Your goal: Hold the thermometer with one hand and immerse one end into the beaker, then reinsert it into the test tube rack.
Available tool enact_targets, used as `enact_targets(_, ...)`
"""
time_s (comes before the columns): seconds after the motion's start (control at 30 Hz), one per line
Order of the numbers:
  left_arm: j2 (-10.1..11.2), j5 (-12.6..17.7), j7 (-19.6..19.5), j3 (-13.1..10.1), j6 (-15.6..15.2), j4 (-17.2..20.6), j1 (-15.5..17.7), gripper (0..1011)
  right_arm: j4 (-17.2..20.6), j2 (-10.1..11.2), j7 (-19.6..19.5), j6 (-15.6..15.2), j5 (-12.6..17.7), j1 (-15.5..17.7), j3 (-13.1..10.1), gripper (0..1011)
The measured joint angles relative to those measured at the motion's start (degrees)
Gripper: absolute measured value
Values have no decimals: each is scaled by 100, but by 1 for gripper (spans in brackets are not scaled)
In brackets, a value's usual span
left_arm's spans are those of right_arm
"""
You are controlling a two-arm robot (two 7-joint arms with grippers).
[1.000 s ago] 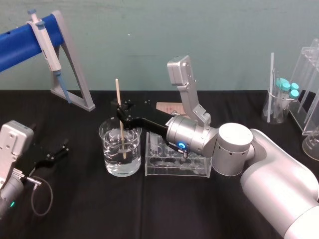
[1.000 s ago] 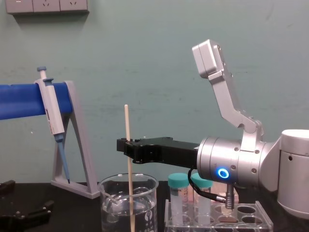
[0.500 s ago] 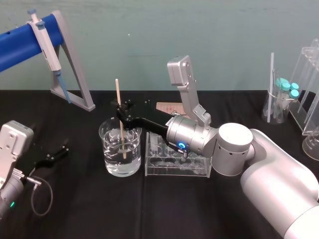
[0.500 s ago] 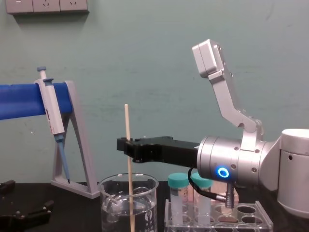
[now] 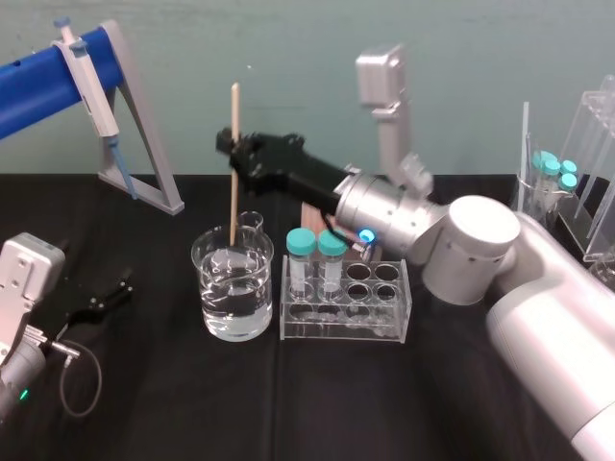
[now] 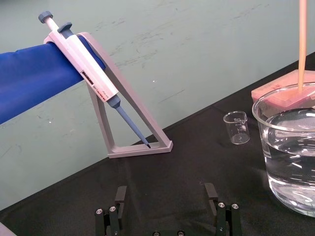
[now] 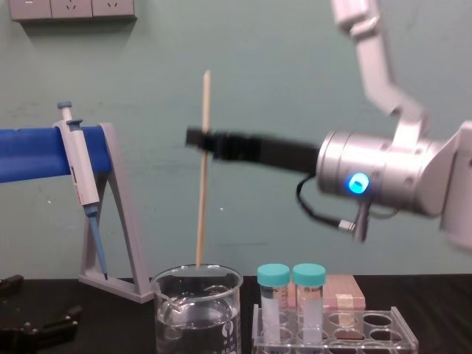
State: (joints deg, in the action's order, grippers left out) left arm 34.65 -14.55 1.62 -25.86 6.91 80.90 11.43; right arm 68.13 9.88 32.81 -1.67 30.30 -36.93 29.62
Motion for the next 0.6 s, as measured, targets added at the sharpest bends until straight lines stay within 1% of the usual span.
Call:
enact_targets(0.03,0,0,0,0,0,0,0,1004,123,57,3,-38,93,3,-64,47)
enact_targets(0.17,0,0,0,0,0,0,0,1004,353,189,21,-136,332,16,-242,47)
enact_targets(0.23,0,0,0,0,0,0,0,1004,533,318,24,-215,502,45,-384,47)
enact_targets(0.27,0,0,0,0,0,0,0,1004,664,432,19,-263,612,70,-489,47)
enact_targets(0.3,0,0,0,0,0,0,0,1004,732,495,17,-282,655,86,-539,47)
enact_targets(0.33,0,0,0,0,0,0,0,1004,847,612,2,-313,728,113,-639,47)
enact_targets(0.37,0,0,0,0,0,0,0,1004,847,612,2,-313,728,113,-639,47)
enact_targets(0.4,0,0,0,0,0,0,0,1004,962,740,-32,-349,796,146,-729,47)
enact_targets(0.47,0,0,0,0,0,0,0,1004,1074,884,-84,-387,840,190,-816,47)
enact_targets(0.5,0,0,0,0,0,0,0,1004,1191,1026,-143,-425,859,231,-891,47)
enact_targets(0.6,0,0,0,0,0,0,0,1004,1299,1206,-214,-477,881,287,-965,47)
